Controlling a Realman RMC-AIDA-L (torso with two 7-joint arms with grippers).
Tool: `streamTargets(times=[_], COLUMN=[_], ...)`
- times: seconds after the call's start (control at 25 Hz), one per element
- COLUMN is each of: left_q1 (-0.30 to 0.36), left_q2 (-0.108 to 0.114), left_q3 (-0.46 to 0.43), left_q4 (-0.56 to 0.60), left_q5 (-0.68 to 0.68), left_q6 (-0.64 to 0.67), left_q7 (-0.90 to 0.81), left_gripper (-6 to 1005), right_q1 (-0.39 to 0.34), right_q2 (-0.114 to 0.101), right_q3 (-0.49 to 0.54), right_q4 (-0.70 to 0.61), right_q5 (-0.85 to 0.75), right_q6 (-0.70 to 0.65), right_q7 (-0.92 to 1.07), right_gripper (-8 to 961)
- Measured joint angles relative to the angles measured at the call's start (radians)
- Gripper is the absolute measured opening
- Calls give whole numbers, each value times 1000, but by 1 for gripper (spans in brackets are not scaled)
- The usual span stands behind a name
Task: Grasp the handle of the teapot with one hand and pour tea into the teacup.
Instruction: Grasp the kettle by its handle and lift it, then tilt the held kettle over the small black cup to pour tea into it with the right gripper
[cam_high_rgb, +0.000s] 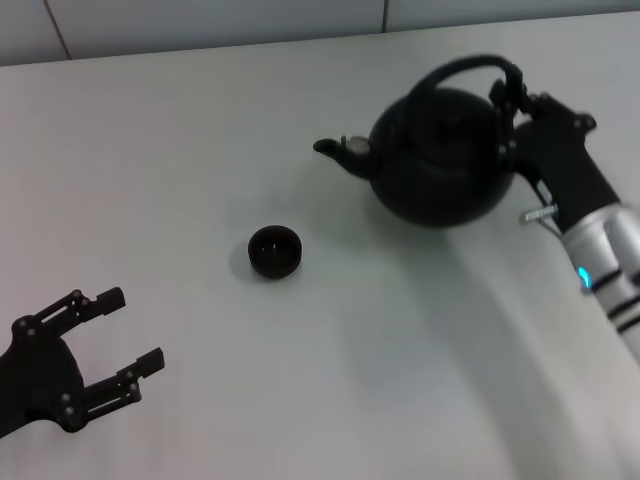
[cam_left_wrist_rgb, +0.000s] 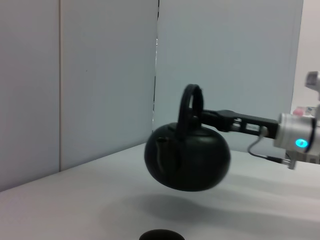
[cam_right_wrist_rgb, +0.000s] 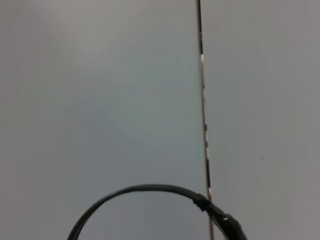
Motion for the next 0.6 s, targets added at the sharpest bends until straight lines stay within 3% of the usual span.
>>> streamTargets(times=[0.08, 0.6], left_q1=[-2, -7], left_q2=[0, 0], left_q3=[0, 0], left_q4=[0, -21], left_q5=[0, -12], left_q6=[0, 0], left_q7=[0, 9], left_gripper=[798, 799], right_q1=[56, 135], right_q2=[2, -4], right_q3=[-13, -13], right_q4=[-72, -159], right_q5=[-3, -79], right_q6=[20, 38], right_q7=[91, 186], right_gripper=[90, 90])
